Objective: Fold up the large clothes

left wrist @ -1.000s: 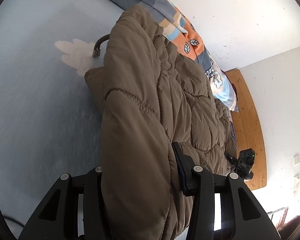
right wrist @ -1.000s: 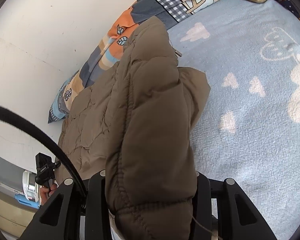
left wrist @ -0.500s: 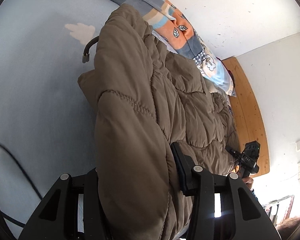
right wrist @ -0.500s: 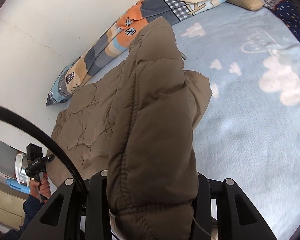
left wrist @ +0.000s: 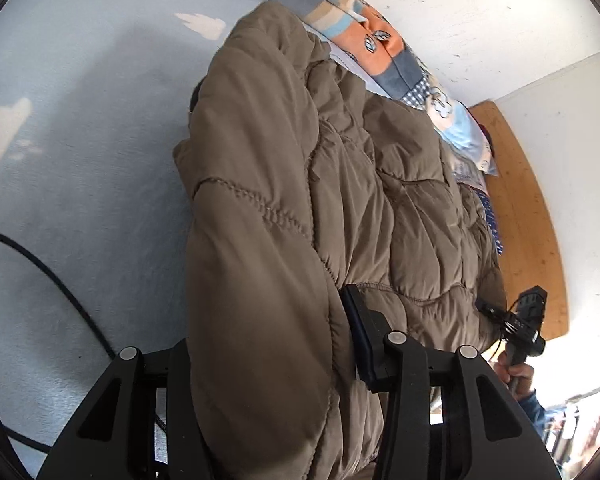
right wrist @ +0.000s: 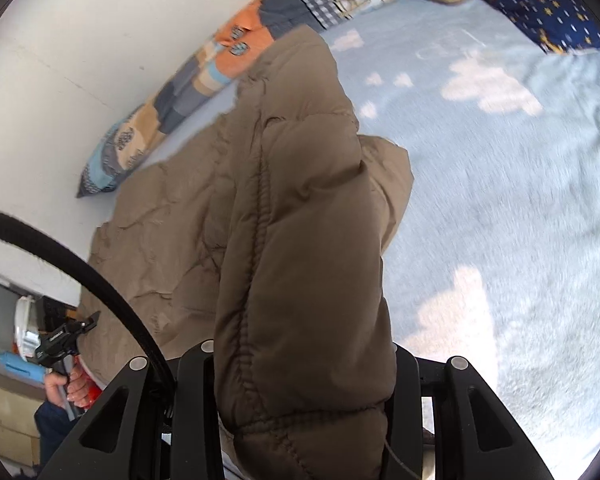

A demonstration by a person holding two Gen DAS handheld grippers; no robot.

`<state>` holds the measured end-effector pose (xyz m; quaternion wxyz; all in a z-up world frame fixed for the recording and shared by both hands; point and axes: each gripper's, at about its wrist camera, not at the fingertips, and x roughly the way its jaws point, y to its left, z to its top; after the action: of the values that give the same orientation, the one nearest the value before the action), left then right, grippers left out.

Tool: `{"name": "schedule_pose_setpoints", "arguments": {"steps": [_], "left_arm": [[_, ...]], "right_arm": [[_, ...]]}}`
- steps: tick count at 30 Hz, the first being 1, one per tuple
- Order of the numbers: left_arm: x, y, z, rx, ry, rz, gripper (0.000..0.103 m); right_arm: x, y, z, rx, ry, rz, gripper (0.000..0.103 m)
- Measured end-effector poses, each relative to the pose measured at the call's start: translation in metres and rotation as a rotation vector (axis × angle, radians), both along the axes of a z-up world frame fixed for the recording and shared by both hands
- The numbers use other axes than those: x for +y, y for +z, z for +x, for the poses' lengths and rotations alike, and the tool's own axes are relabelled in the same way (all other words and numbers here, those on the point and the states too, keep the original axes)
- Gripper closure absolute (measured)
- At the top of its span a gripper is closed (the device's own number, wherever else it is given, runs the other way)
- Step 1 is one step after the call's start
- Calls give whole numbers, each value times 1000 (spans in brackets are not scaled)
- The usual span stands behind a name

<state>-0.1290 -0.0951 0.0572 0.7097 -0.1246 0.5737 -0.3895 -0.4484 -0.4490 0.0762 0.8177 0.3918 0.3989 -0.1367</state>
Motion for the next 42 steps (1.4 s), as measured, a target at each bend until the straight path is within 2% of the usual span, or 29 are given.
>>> {"name": "schedule_pose_setpoints", "arguments": {"steps": [4, 5, 6, 9, 15, 19, 24, 27, 31, 34, 38, 42], "left_arm": [[0, 3, -9, -53, 62, 43, 48], [6, 3, -14, -62, 72, 46, 47], [9, 4, -17, -67, 84, 51, 42], [10, 5, -27, -88, 106, 68, 38], [23, 15, -40, -140, 113, 113, 32], [28, 21, -46, -157, 118, 109, 28], [45, 29, -51, -176, 151, 95, 28], [54, 40, -61, -225, 178, 109, 28], [57, 61, -82, -352, 191, 155, 28], [56, 71, -98, -425, 192, 184, 28], [54, 83, -118, -511, 192, 205, 27], [52, 93, -135, -573, 198, 207, 27]], "right_arm": [[-6, -13, -1, 12, -34, 31, 59], [-7, -15, -2, 9, -39, 36, 56], [-7, -15, -3, 5, -44, 38, 52], [-5, -16, -12, 7, -77, 50, 42], [5, -9, -32, 6, -126, 54, 40], [10, -1, -42, 7, -159, 39, 39], [13, 5, -54, 7, -207, 30, 36], [13, 12, -69, 3, -247, 10, 36], [21, 28, -84, 0, -302, -60, 36], [29, 42, -93, -1, -330, -148, 36], [48, 63, -99, -37, -329, -267, 36], [74, 80, -88, -83, -293, -366, 36]]}}
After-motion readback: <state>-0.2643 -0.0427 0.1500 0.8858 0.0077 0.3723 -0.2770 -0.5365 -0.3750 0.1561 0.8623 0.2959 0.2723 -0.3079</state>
